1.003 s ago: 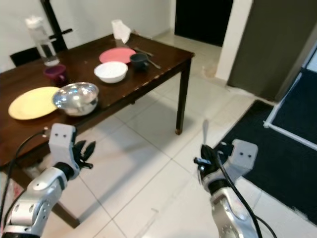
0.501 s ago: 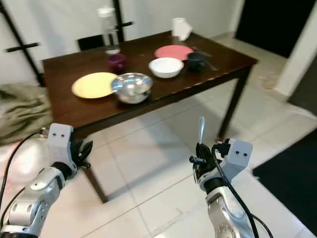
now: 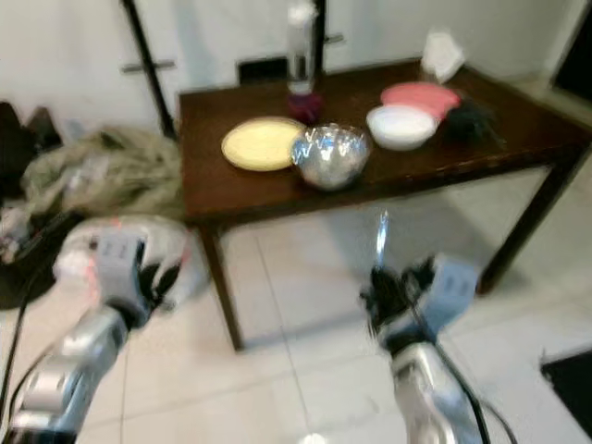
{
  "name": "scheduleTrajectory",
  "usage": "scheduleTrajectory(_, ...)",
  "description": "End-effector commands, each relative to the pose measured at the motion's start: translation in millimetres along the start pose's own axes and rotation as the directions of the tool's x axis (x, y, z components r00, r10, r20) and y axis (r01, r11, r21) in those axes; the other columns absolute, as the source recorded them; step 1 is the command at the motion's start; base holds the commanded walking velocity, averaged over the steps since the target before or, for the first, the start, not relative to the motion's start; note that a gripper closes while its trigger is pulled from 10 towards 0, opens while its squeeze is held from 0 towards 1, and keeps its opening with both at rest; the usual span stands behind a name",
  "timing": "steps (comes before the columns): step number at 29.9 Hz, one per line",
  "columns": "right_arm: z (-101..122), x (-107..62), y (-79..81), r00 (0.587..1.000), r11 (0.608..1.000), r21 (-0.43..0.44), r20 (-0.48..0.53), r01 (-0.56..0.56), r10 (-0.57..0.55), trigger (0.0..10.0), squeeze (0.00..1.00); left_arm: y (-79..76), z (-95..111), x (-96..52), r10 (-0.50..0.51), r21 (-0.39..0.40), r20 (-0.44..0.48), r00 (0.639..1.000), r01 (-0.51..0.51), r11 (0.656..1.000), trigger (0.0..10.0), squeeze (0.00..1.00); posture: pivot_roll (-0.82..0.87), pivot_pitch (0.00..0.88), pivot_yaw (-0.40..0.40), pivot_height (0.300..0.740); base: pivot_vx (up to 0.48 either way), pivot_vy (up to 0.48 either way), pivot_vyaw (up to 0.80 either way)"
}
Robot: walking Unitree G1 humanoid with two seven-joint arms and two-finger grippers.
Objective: Setting the table
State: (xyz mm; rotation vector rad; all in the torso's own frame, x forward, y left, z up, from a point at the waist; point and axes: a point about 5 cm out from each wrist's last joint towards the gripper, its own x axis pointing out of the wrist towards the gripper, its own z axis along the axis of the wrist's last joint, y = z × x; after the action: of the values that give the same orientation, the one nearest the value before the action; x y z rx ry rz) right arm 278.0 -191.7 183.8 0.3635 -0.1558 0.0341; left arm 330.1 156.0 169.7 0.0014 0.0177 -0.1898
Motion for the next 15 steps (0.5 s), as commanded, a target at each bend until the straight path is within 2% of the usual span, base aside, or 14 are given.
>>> scheduleTrajectory(1, -3, -2.5, -1.5, 1.0, 1.0, 0.003, -0.013, 0.004, -0.004, 10.0, 0.0, 3.6, -11, -2.6, 0.017, 0.001, -0.036, 0.999, -0.017, 1.0, 10.0, 0.0, -0.07, 0.104, 0.139, 0.74, 0.0, 0.0, 0.79)
scheduleTrajectory(9, -2, -2.3, -1.2, 1.0, 1.0, 0.005, -0.009, 0.003, -0.003, 10.0, 0.0, 4.3, -10, -0.9, 0.028, 0.028, -0.035, 0.999, -0.027, 0.999, 10.0, 0.0, -0.07, 0.103, 0.14, 0.74, 0.0, 0.0, 0.79)
scheduleTrajectory(10, -1, -2.0, -1.2, 1.0, 1.0, 0.006, -0.003, 0.003, -0.003, 10.0, 0.0, 4.6, -9, -0.1, 0.03, 0.074, -0.035, 0.999, -0.027, 0.997, 10.0, 0.0, -0.07, 0.104, 0.139, 0.74, 0.0, 0.0, 0.79)
scheduleTrajectory(11, -1, -2.0, -1.2, 1.0, 1.0, 0.006, -0.003, 0.003, -0.003, 10.0, 0.0, 4.6, -9, -0.1, 0.03, 0.074, -0.035, 0.999, -0.027, 0.997, 10.0, 0.0, -0.07, 0.104, 0.139, 0.74, 0.0, 0.0, 0.79)
scheduleTrajectory(12, 2, -1.4, -1.4, 1.0, 1.0, -0.011, 0.015, 0.009, -0.009, 10.0, 0.0, 5.4, -11, 1.6, 0.038, 0.147, -0.053, 0.998, -0.029, 0.989, 10.0, 0.0, -0.07, 0.106, 0.137, 0.74, 0.0, 0.0, 0.78)
scheduleTrajectory(13, 5, -0.6, -1.9, 0.999, 1.0, -0.021, 0.033, 0.023, -0.022, 10.0, 0.0, 5.9, -10, 3.1, 0.041, 0.178, -0.044, 0.998, -0.033, 0.984, 10.0, 0.0, -0.07, 0.106, 0.136, 0.74, 0.0, 0.0, 0.48)
scheduleTrajectory(15, 11, 1.0, -3.8, 0.996, 0.998, -0.019, 0.071, 0.053, -0.052, 10.0, 0.0, 5.4, -6, 5.7, 0.033, 0.162, -0.033, 0.999, -0.027, 0.986, 10.0, 0.0, -0.07, 0.106, 0.136, 0.74, 0.0, 0.0, 0.0)
